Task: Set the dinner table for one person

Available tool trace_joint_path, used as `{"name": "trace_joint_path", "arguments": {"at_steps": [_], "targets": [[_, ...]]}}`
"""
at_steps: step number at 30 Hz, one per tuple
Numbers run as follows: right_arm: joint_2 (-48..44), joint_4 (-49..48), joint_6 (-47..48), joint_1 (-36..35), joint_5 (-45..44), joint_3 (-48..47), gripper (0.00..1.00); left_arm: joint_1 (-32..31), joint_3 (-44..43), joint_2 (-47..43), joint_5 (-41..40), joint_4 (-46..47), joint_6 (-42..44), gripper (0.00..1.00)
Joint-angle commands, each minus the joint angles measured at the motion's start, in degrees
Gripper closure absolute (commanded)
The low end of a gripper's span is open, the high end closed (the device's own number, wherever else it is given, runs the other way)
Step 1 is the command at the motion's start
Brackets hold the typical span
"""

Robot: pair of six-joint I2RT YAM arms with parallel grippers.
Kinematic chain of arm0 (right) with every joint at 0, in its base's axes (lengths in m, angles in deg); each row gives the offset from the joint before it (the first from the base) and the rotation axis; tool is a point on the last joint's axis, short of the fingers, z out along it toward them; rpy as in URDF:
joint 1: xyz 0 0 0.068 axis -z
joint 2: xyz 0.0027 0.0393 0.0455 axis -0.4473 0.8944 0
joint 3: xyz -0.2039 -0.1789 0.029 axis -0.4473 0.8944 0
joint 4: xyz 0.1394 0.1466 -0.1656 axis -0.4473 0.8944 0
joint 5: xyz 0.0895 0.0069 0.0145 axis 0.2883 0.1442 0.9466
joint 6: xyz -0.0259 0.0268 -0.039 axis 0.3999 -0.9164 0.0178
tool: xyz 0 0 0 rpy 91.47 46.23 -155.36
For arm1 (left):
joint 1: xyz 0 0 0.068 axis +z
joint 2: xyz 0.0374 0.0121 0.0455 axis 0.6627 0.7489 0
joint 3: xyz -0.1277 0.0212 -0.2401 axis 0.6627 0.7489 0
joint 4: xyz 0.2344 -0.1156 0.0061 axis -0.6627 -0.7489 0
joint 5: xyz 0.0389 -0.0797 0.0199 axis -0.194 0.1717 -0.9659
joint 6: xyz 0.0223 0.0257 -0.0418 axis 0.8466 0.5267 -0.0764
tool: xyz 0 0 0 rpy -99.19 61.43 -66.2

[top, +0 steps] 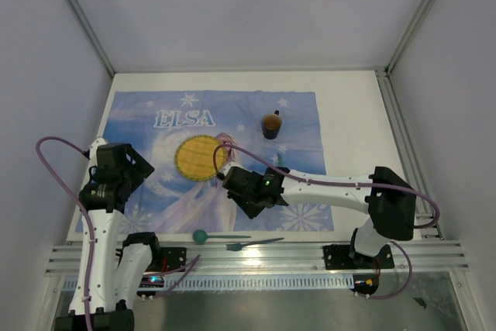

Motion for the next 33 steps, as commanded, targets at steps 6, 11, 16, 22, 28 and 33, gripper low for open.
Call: {"name": "trace_joint_path", "arguments": {"at_steps": [6,11,16,22,28,33], "targets": [[2.48,-6.02,10.24,-3.47,13.59,-3.33,0.77,-0.25,-0.74,0.12,0.01,1.86,-0.14,0.19],[7.42,-3.56,12.44,-7.25,13.50,-9.85,0.77,-0.25,-0.83,0.03,-0.43,1.77,-0.31,0.19],[9.62,-4.88,12.80,-9.10,15.09,-11.34,0.77,-0.25,-0.83,-0.23,-0.34,1.68,-0.23,0.19],[12.70,-6.36,13.94,-10.24,10.70,-12.32,0.74,-0.16,-0.83,-0.41,-0.34,1.60,-0.23,0.19],[14.28,-7.34,15.00,-10.24,4.81,-12.14,0.69,-0.25,-0.92,-0.50,-0.17,1.33,-0.14,0.19],[15.94,-8.66,15.61,-10.24,3.40,-11.35,0.66,-0.16,-0.92,-0.50,-0.16,1.33,-0.05,0.19]]}}
